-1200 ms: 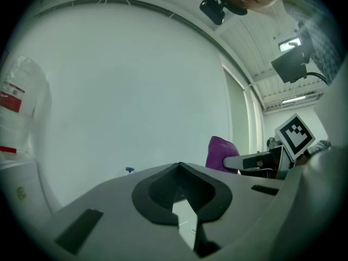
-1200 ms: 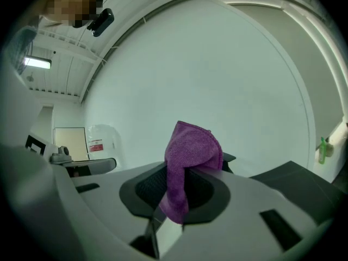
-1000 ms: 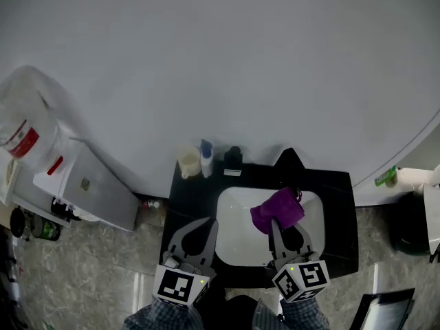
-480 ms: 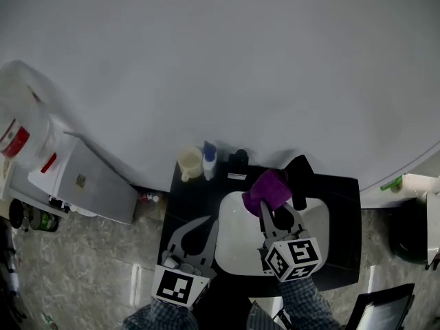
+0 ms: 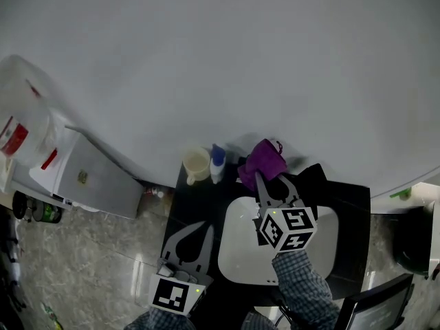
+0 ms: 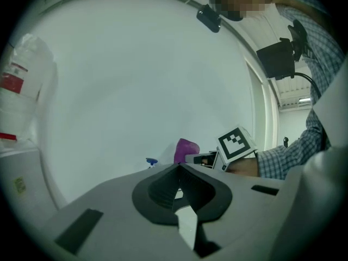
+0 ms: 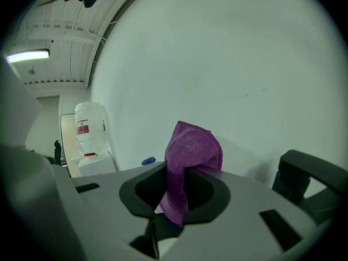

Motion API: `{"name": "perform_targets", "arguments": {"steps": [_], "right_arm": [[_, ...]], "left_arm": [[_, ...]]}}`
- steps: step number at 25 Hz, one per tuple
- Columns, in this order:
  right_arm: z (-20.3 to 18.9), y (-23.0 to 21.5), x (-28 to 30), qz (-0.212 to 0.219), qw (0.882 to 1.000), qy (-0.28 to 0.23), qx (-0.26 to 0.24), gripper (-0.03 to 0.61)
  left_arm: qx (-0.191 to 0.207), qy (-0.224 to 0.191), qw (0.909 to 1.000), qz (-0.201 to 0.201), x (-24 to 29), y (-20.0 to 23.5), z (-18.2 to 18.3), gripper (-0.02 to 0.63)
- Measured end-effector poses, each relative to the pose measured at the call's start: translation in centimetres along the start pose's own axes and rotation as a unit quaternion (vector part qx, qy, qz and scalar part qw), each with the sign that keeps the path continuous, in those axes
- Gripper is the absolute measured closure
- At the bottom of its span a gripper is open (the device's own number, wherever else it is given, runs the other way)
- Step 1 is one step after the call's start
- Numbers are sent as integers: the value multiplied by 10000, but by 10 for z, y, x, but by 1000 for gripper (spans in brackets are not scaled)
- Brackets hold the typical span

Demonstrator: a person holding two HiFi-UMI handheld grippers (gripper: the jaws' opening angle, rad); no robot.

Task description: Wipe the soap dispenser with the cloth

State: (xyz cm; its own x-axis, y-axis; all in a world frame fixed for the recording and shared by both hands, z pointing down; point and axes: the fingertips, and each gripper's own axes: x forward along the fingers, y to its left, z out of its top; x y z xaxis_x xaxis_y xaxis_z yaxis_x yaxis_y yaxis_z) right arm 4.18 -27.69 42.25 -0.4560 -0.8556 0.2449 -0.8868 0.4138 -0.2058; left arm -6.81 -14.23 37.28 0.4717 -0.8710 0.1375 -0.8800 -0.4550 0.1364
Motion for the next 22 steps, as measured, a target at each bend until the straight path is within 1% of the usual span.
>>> {"name": "perform_targets", "arguments": {"steps": [2,6,10,15,19,22], "right_arm": [[-11,-4,12,5,9999,113,94,502],[-40,-9,28,-19,9990,418,169,502],[-65,-9,34,-44,9976,687,122,502],[-98,-8,37,-42,9938,1114,40,502],[-125,-15,36,-130,9884,1511,-20,502],[-131,-21,29,-236,9855,1677,64,502]], "left_arm": [[6,46,10000,7,2,1,-3,612],[-115,120,9998,53,6,2,-9,612],[-157,148,9998,33,10,0,-13,612],[-334,223,9992,-33,13,1,-17,612],[-188,65,9997,-103,17,2,-15,612],[-236,215,9995,-69,18,0,-20,612]]}}
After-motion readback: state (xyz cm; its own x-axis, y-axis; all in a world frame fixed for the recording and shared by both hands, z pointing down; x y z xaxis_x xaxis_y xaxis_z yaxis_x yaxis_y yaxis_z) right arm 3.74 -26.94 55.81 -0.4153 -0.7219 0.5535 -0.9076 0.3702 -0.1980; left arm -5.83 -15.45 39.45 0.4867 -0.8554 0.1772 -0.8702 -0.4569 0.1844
